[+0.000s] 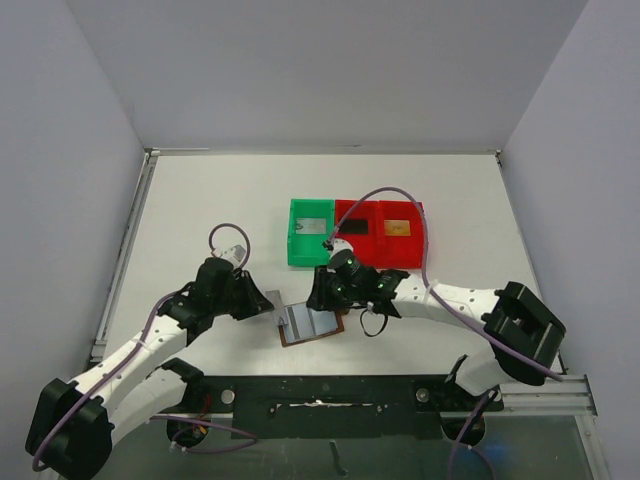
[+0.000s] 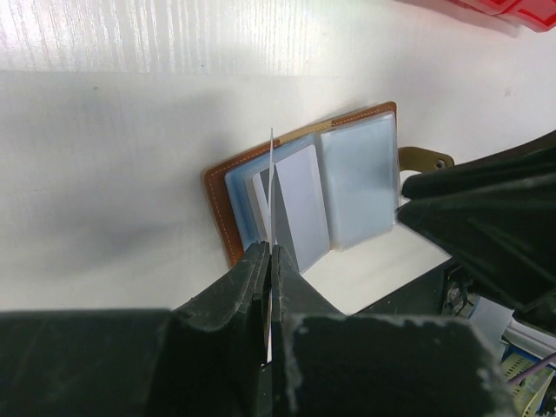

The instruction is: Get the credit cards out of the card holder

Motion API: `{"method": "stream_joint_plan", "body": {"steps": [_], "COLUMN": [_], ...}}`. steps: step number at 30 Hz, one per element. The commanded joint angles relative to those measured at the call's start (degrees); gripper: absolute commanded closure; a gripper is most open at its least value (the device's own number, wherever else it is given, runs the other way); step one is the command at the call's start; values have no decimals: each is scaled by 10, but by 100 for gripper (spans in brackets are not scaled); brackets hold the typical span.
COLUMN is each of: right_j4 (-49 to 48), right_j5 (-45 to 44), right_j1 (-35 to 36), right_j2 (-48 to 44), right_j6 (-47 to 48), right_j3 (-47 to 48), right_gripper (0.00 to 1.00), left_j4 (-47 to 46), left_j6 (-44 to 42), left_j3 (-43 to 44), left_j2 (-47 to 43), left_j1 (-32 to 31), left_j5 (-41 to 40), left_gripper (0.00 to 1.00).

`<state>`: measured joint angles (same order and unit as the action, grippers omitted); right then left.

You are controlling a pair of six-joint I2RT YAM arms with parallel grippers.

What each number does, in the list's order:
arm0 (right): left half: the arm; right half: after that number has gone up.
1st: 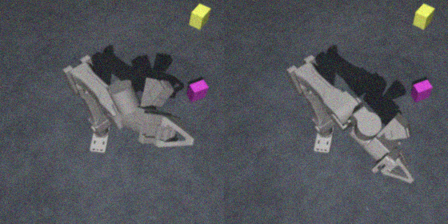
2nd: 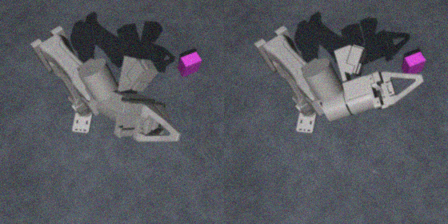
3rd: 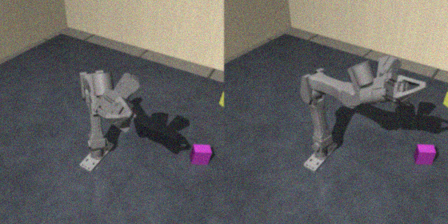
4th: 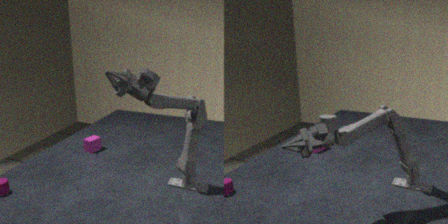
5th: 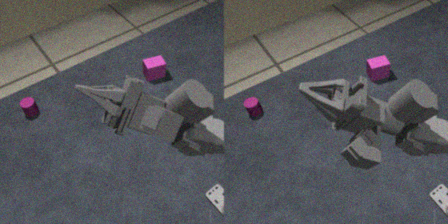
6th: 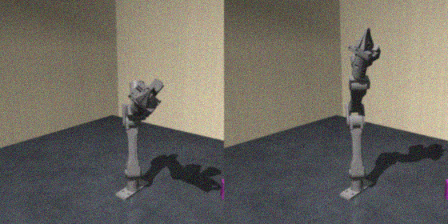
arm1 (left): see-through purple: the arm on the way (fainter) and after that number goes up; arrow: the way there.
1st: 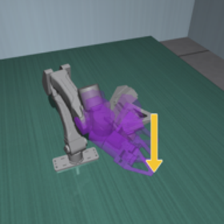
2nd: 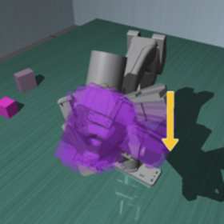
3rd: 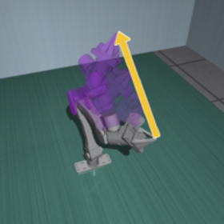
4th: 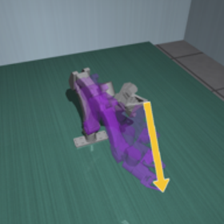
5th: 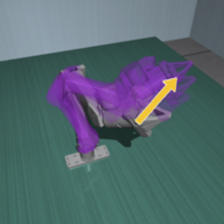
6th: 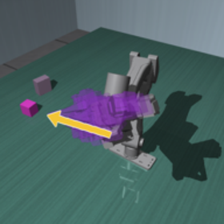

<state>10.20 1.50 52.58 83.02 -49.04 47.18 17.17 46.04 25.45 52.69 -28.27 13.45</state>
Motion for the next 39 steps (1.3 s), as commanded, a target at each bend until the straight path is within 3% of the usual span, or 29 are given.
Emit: {"method": "stream_joint_plan", "body": {"steps": [1,9,21,22,25,30,39], "right_j4": [-101,-99,-5,-4,-3,-3,-70], "right_j5": [61,61,-18,-22,-22,-13,-22], "right_j1": [28,8,-15,-16,-28,-66,-116], "right_j2": [47,79,20,9,-36,-126,-267], "right_j6": [-5,-31,-7,-4,0,0,46], "right_j3": [26,-20,-19,-17,-13,-23,-91], "right_gripper": [71,71,70,69,48,27,16], "left_j4": [-7,-4,-52,-59,-76,-146,-326], "left_j6": [-5,-4,4,7,10,40,118], "left_j3": [29,30,23,24,27,27,-11], "left_j2": [-15,-17,-3,-4,-8,-5,-19], "left_j1": [4,4,4,4,5,4,2], "left_j5": [-18,-14,20,28,44,83,148], "left_gripper": [100,100,100,100,100,100,100]}}
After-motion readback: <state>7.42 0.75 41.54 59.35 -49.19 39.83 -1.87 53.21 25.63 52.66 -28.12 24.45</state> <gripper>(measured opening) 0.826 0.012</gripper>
